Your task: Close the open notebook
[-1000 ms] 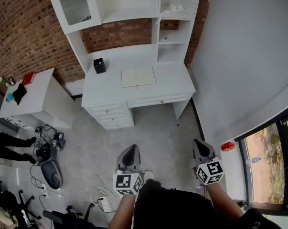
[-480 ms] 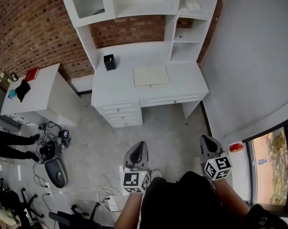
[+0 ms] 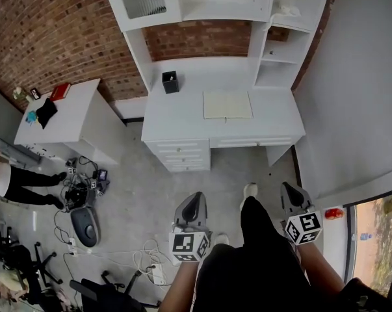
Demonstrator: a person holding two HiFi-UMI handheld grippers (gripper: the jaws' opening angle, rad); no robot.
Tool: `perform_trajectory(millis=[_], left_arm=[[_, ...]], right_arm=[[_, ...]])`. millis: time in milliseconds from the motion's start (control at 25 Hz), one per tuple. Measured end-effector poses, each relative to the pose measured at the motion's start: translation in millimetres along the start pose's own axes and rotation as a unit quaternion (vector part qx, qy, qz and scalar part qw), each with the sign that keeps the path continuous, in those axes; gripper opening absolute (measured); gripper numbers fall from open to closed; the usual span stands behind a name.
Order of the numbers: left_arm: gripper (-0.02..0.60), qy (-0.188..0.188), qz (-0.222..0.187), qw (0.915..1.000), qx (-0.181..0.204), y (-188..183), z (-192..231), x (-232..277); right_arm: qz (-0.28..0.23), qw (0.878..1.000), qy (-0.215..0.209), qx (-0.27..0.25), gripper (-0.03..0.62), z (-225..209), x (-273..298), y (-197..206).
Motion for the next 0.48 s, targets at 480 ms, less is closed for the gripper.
perform_trajectory(millis=[480], left_arm=[[0.008,-0.035,0.040,0.9985,-0.014,-15,11,134]], right_arm=[[-0.017,0.998,-0.066,0.018,-0.002,-88,151,-31]])
Point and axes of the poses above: the fingertips, and each gripper's own axes: x forward along the fingers, z to its left, y out of its underside, the point moved 6 cm from there along -x, backward along the fingers, and after that the axes turned 2 degrees about -y, right-handed, at the moved point
